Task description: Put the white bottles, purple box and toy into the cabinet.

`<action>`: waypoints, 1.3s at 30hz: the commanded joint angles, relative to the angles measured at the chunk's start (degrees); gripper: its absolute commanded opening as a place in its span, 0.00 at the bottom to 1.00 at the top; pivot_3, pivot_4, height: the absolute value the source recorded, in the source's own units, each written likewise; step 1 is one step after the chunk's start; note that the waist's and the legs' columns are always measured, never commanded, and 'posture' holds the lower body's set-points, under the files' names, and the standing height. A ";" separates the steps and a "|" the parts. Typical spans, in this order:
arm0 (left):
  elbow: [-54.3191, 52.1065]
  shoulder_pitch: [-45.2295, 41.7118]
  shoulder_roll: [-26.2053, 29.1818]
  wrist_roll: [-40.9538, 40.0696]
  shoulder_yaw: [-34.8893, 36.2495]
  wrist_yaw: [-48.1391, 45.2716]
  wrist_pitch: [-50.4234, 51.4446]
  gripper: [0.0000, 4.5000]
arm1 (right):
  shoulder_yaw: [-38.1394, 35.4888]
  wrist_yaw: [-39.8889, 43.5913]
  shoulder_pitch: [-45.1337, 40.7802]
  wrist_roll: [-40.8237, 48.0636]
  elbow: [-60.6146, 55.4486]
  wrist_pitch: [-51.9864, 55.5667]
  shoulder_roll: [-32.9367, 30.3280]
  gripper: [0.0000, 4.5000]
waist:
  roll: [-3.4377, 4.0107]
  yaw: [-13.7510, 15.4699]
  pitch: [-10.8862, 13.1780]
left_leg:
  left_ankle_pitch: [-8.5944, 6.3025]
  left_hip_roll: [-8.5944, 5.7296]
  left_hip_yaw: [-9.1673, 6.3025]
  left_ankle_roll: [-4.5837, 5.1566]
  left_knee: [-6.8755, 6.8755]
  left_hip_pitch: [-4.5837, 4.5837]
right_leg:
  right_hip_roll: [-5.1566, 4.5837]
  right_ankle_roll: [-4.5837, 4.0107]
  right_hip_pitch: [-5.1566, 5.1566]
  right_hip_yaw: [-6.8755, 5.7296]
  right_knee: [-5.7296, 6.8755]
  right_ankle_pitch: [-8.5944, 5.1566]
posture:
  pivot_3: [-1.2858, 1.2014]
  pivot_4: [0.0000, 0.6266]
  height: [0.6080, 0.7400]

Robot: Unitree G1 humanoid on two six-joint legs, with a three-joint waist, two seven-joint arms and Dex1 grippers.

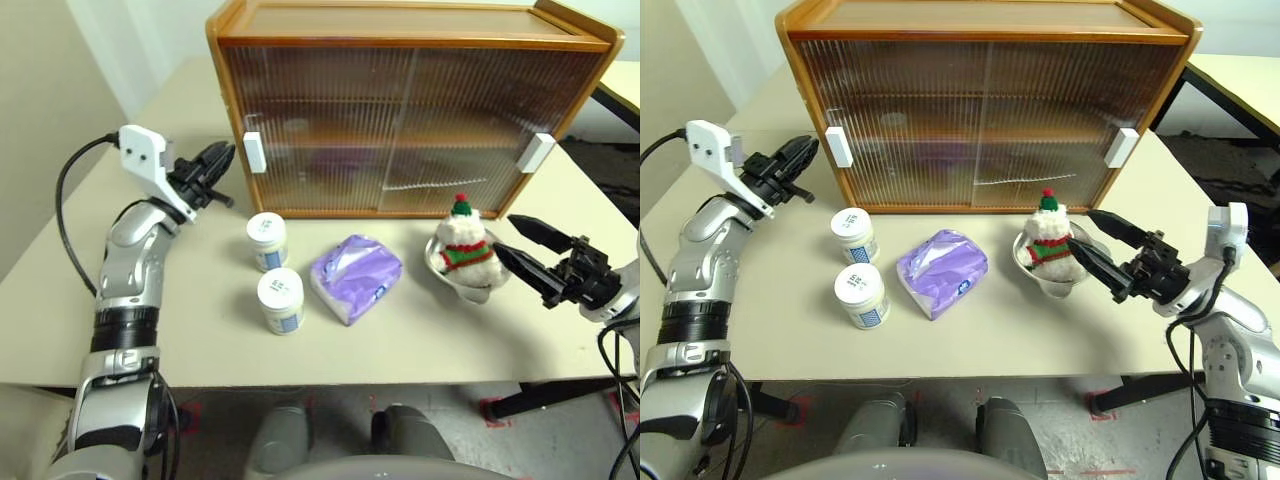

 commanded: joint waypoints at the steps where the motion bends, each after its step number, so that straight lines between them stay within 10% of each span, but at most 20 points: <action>1: 1.81 -1.70 -1.66 2.07 -2.93 -0.22 0.49 0.01 | 1.89 -1.23 -1.40 0.14 -1.51 0.26 0.58 1.00 | -0.02 -0.40 0.01 | 0.01 -0.02 0.00 0.02 0.02 0.00 | 0.00 0.02 0.00 0.01 0.00 0.01 | 0.53 0.00 1.00; 39: -3.87 0.67 -3.84 5.22 -3.13 4.23 0.54 0.01 | 7.06 0.89 -7.71 -1.54 2.35 -1.00 0.21 1.00 | -0.12 0.65 -0.03 | 0.03 -0.31 -0.09 0.04 0.03 0.01 | -0.29 0.22 0.03 0.02 0.10 0.07 | 0.55 0.00 1.00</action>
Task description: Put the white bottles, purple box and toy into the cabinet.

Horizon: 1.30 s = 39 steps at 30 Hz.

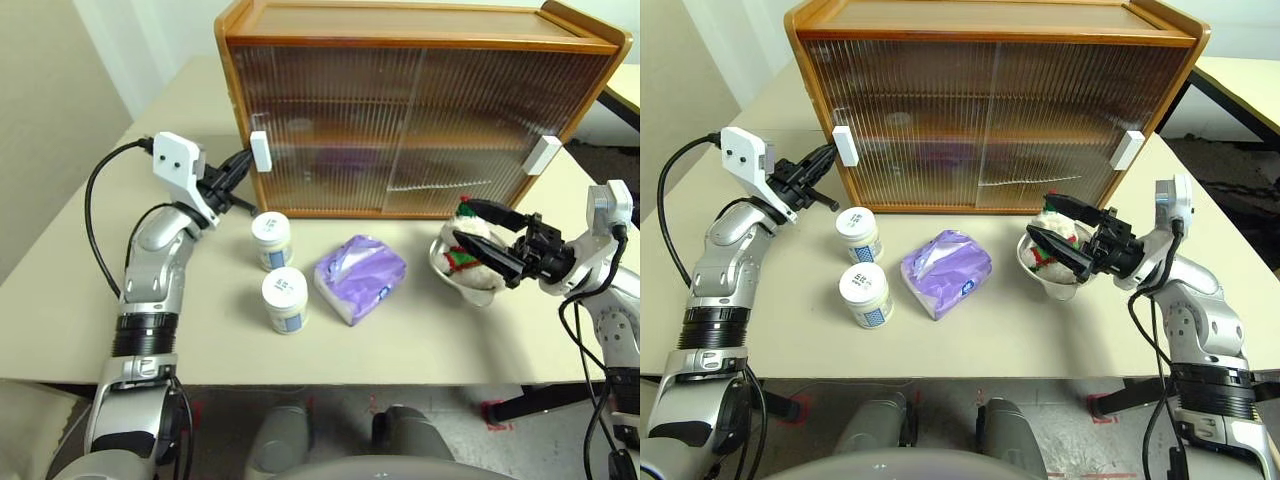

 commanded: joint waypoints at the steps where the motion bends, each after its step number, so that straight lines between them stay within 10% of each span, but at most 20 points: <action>1: 2.13 -1.79 -0.49 0.99 -0.53 0.99 -0.28 0.01 | -0.64 -0.35 0.68 0.00 -1.01 -0.64 -0.50 1.00 | 0.00 -0.05 0.00 | 0.00 0.00 0.00 -0.01 0.00 0.00 | 0.00 -0.01 0.00 0.00 0.00 0.01 | 0.55 0.00 1.00; 39: 8.68 -13.66 -12.23 3.84 -14.23 -8.58 -1.66 0.01 | -0.43 -4.88 4.45 0.60 -7.15 -0.43 2.41 1.00 | -0.02 -3.94 -0.03 | 0.21 -0.35 -0.14 0.21 0.04 -0.03 | 0.03 0.32 0.04 0.28 -0.01 -0.01 | 0.51 0.00 1.00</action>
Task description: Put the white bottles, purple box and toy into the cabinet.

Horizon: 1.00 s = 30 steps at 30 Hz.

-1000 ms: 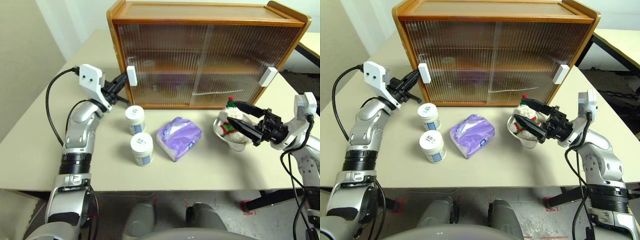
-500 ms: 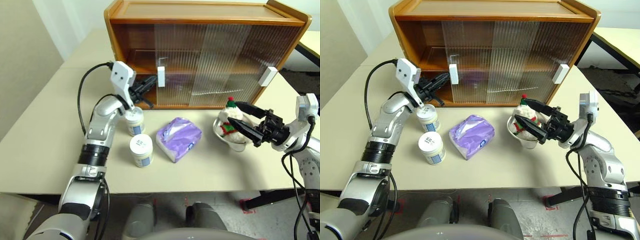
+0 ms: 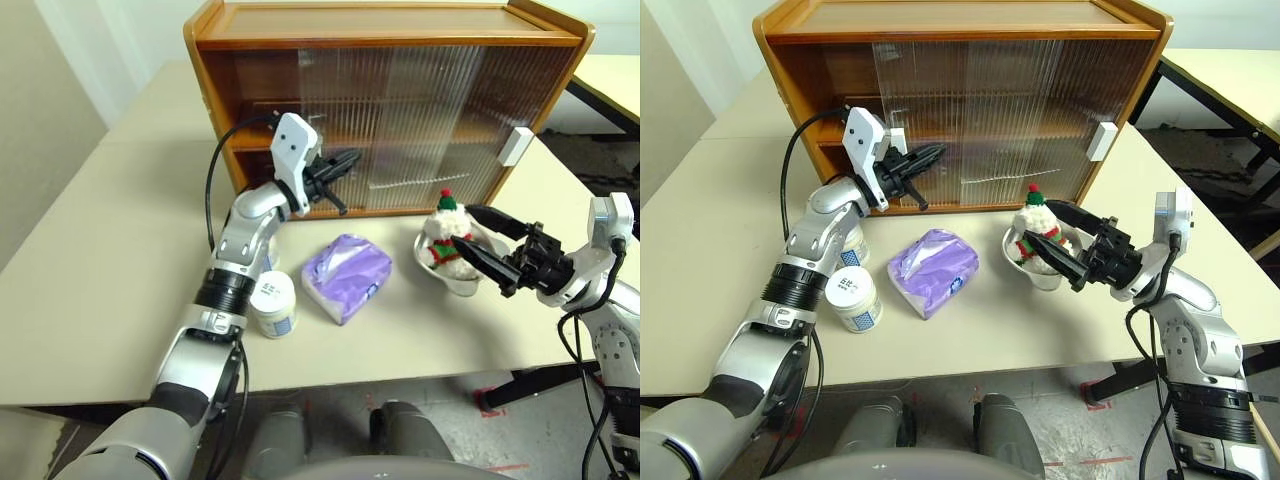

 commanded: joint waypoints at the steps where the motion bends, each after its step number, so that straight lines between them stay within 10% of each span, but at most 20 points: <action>1: -3.01 1.45 0.99 -0.05 0.31 -0.44 0.89 0.01 | 0.08 -0.15 0.63 0.53 -0.93 -0.40 0.06 1.00 | 0.00 -0.22 0.00 | 0.00 0.00 -0.01 0.00 0.00 0.00 | 0.00 0.00 0.00 0.00 0.00 0.00 | 0.52 0.00 1.00; 15: -15.91 11.20 8.54 -3.32 9.50 4.37 7.94 0.01 | 0.95 1.83 -2.24 1.30 1.01 0.65 -0.17 1.00 | 0.01 -0.39 -0.01 | 0.03 0.00 -0.08 0.03 0.00 0.09 | -0.07 0.00 0.05 0.00 0.12 0.01 | 0.54 0.00 1.00; 30: -0.39 1.66 4.18 -0.60 5.80 4.80 6.07 0.01 | 1.47 -0.08 -1.16 0.09 0.12 -2.06 2.25 1.00 | -0.02 0.51 -0.02 | 0.03 -0.08 -0.08 0.03 0.00 0.05 | -0.10 0.04 0.04 -0.03 0.09 0.04 | 0.52 0.00 1.00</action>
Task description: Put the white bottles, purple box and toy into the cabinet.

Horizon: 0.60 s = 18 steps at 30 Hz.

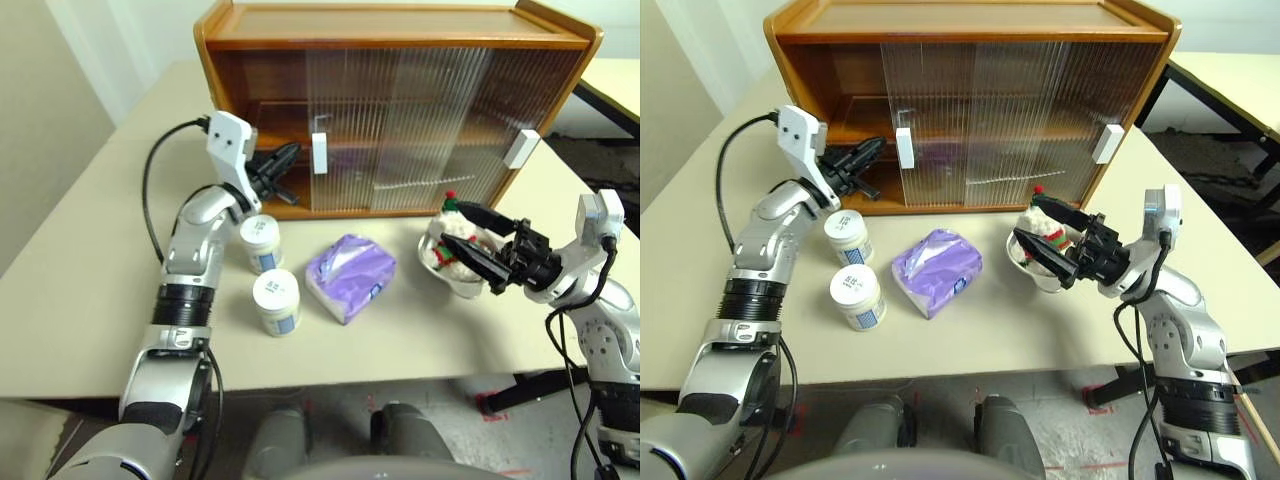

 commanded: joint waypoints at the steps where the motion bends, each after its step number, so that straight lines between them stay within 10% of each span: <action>1: 3.71 -2.19 -1.26 1.46 -2.01 -1.04 -1.69 0.01 | -0.53 -0.61 0.81 -0.30 -0.46 -1.33 -0.14 1.00 | 0.00 -0.12 0.00 | 0.00 0.00 0.00 0.00 0.00 0.00 | 0.00 0.00 0.00 0.00 0.01 0.00 | 0.51 0.00 1.00; 18: 14.52 -9.02 -7.22 2.99 -5.35 -4.81 -7.16 0.01 | -1.61 -3.56 3.69 0.19 -2.96 -3.60 -0.33 1.00 | 0.00 -2.06 0.00 | 0.00 -0.06 0.00 0.01 0.01 -0.05 | 0.02 0.05 0.01 0.04 -0.05 -0.02 | 0.48 0.00 1.00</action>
